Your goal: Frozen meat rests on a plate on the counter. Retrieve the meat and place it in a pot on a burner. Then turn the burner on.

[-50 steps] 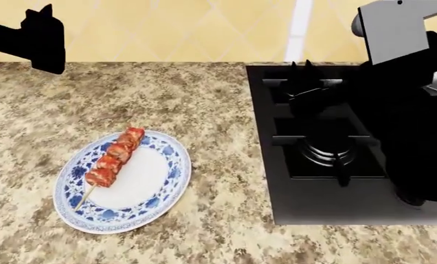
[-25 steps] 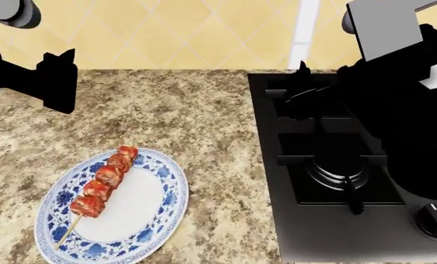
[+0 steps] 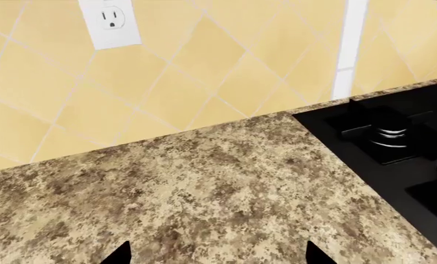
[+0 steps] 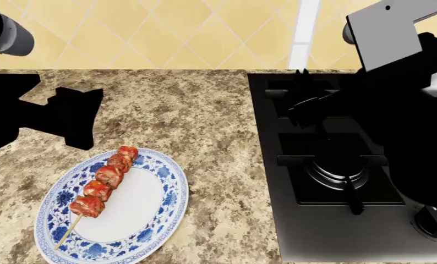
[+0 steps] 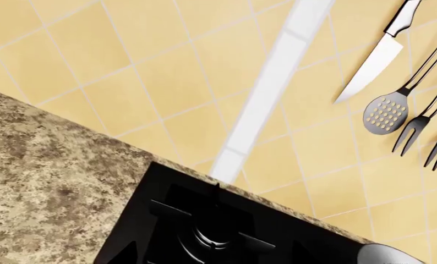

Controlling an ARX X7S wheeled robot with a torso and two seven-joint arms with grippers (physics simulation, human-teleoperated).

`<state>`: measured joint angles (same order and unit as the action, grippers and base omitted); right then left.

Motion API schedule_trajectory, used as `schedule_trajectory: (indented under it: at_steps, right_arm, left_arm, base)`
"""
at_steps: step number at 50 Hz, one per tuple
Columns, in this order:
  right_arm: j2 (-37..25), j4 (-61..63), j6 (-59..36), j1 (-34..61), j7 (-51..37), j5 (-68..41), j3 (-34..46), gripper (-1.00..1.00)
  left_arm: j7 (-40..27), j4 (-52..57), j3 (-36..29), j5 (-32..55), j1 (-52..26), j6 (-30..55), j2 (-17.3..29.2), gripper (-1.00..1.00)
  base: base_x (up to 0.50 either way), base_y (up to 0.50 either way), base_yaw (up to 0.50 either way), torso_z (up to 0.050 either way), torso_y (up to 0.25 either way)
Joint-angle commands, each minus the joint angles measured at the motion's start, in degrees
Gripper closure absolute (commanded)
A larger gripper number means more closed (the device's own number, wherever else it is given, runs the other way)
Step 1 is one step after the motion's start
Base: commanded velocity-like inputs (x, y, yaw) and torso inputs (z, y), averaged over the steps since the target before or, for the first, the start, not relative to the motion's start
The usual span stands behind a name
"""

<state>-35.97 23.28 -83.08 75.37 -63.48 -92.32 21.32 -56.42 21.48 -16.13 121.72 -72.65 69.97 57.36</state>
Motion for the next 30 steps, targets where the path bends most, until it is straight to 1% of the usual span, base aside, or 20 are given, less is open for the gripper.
schedule_trajectory:
  at_steps: [1, 3, 6, 7, 9, 16, 22, 30]
  right_arm:
    - [-1.26, 0.77, 1.28, -1.06, 0.63, 0.71, 0.89, -1.0]
    - [-1.37, 0.83, 1.59, -1.19, 0.9, 0.9, 0.94, -1.0]
    - [-1.52, 0.93, 1.8, -1.27, 1.33, 1.36, 1.25, -1.0]
    - [-1.58, 1.0, 2.01, -1.41, 1.67, 1.65, 1.27, -1.0]
    - [-1.72, 1.07, 2.14, -1.44, 1.87, 1.83, 1.41, -1.0]
    - [-2.18, 1.18, 2.64, -1.61, 2.2, 2.26, 1.88, -1.0]
    - [-2.33, 1.28, 2.95, -1.65, 1.6, 1.58, 2.25, -1.0]
    - [-3.03, 1.77, 3.8, -2.39, 3.06, 3.05, 2.66, -1.0]
  left_arm:
    - [-2.7, -1.36, -5.17, 2.55, 0.48, 1.56, -0.17, -1.0]
    - [-1.5, -2.09, -6.25, 0.14, -0.36, 4.28, -0.98, -1.0]
    - [-0.62, -2.63, -7.17, -0.55, -1.37, 6.04, -1.5, -1.0]
    - [-1.99, -4.19, -8.88, 1.65, -4.22, 6.29, -1.72, -1.0]
    - [-3.22, -5.15, -10.78, 3.47, -6.39, 6.9, -1.79, -1.0]
    - [-3.4, -4.8, -12.48, 4.28, -6.03, 7.37, -1.87, -1.0]
    - [-3.53, -5.17, -12.79, 4.59, -5.28, 6.19, -1.71, -1.0]
    - [-2.71, -4.33, -12.6, 3.69, -2.86, 5.58, -1.15, -1.0]
  base:
    - [0.0, 0.0, 0.0, 0.0, 0.0]
    - [0.0, 0.0, 0.0, 0.0, 0.0]
    - [0.0, 0.0, 0.0, 0.0, 0.0]
    - [0.0, 0.0, 0.0, 0.0, 0.0]
    - [0.0, 0.0, 0.0, 0.0, 0.0]
    - [0.0, 0.0, 0.0, 0.0, 0.0]
    - [0.0, 0.0, 0.0, 0.0, 0.0]
    - [0.0, 0.0, 0.0, 0.0, 0.0]
